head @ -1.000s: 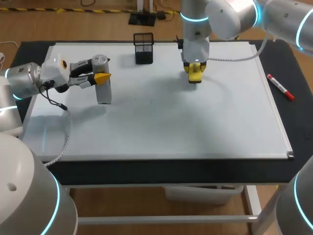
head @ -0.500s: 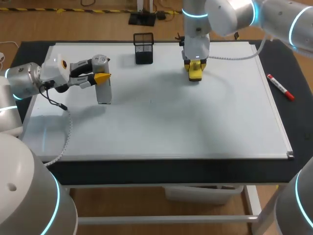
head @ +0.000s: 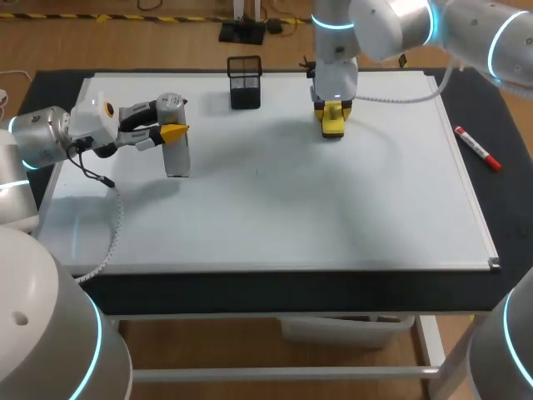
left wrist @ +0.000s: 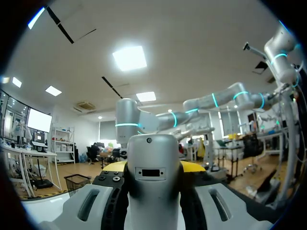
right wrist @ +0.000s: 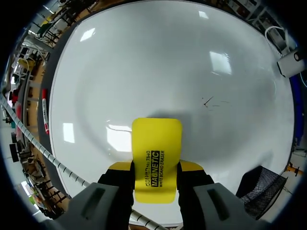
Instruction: Pick up the inspection probe, press it on each red-marked spot on the whiteboard one by one, put down the probe, pick up the eraser, and wipe off all the red marks.
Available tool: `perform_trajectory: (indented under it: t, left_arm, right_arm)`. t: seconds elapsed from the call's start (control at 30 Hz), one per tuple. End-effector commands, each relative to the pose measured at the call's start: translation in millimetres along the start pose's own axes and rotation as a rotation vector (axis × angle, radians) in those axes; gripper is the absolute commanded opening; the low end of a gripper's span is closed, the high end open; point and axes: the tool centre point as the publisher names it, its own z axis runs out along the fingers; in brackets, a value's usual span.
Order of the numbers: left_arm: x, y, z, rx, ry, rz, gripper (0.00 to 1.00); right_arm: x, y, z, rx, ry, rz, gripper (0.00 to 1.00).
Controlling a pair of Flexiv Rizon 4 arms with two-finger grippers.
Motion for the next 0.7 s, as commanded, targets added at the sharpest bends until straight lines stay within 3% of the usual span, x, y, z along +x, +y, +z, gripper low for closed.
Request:
perform_trajectory:
  t: [0.03,0.23,0.27,0.3,0.33,0.37,0.4,0.43,0.7]
  left_arm:
    - [0.0,0.0,1,0.002,-0.001,0.002,0.00]
    - [0.0,0.0,1,0.002,-0.001,0.002,0.00]
    - [0.0,0.0,1,0.002,-0.001,0.002,0.00]
    - [0.0,0.0,1,0.002,-0.001,0.002,0.00]
    - [0.0,0.0,1,0.002,-0.001,0.002,0.00]
    - [0.0,0.0,1,0.002,-0.001,0.002,0.00]
    - [0.0,0.0,1,0.002,-0.001,0.002,0.00]
    - [0.0,0.0,1,0.002,-0.001,0.002,0.00]
    - [0.0,0.0,1,0.002,-0.001,0.002,0.00]
  right_arm:
    - [0,-4,1,-0.004,0.005,-0.005,0.00]
    - [1,-6,4,-0.012,0.008,-0.006,0.00]
    - [1,-6,4,-0.013,0.008,-0.006,0.06]
    - [1,-6,5,-0.017,0.009,-0.004,0.22]
    - [1,-6,5,-0.018,0.009,-0.003,0.30]
    - [1,-6,5,-0.019,0.009,-0.001,0.44]
    - [1,-6,5,-0.021,0.011,0.003,0.92]
    - [1,-6,5,-0.021,0.009,0.005,1.00]
    - [10,-1,-3,-0.012,-0.009,0.063,1.00]
